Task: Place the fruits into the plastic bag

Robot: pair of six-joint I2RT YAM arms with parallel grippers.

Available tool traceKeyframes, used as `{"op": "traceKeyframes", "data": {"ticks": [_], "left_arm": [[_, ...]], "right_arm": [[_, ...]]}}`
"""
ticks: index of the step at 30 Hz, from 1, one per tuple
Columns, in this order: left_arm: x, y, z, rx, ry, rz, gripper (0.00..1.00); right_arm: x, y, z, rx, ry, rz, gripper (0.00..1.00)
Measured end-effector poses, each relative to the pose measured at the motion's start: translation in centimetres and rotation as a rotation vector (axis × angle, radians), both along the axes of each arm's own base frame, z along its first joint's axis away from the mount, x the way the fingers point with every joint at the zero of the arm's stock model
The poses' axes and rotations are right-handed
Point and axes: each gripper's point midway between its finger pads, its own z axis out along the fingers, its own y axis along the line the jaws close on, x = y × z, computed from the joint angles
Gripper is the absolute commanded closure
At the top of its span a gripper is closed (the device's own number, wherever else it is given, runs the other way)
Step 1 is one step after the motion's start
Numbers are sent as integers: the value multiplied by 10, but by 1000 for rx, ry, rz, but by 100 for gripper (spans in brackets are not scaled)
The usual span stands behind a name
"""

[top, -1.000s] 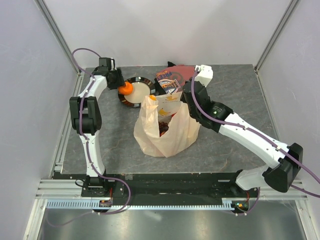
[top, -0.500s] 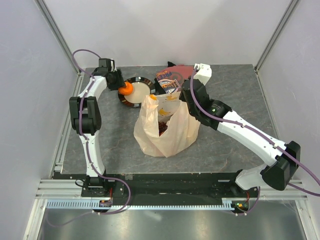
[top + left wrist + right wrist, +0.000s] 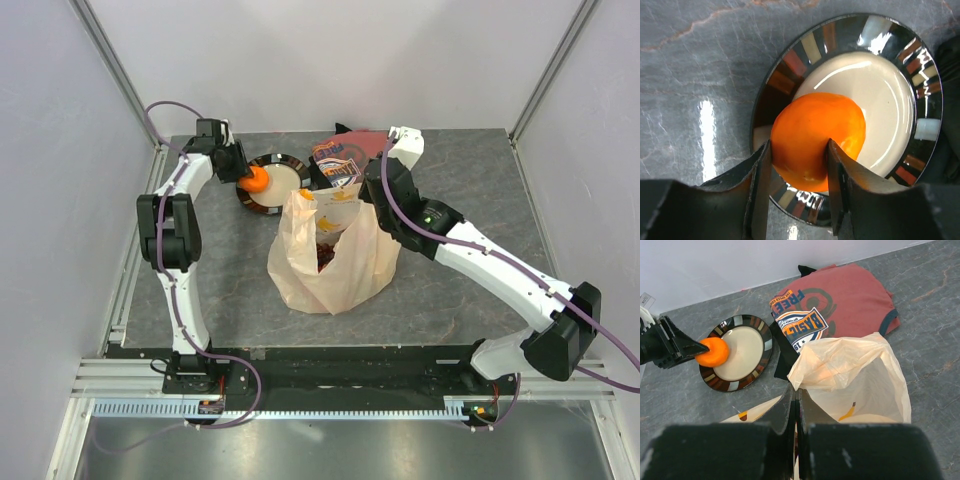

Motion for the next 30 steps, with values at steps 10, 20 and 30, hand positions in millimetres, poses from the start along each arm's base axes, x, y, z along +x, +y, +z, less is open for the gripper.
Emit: {"op": "traceKeyframes", "data": {"ticks": [10, 20, 30], "left_arm": [[-15, -11, 43, -73, -61, 4, 89], [-62, -50, 190, -307, -364, -47, 90], [-181, -176, 353, -491, -708, -420, 90]], "right_arm": [[0, -1, 1, 3, 0, 3, 100], [-17, -13, 7, 30, -15, 22, 100], [-40, -24, 6, 68, -19, 71, 100]]}}
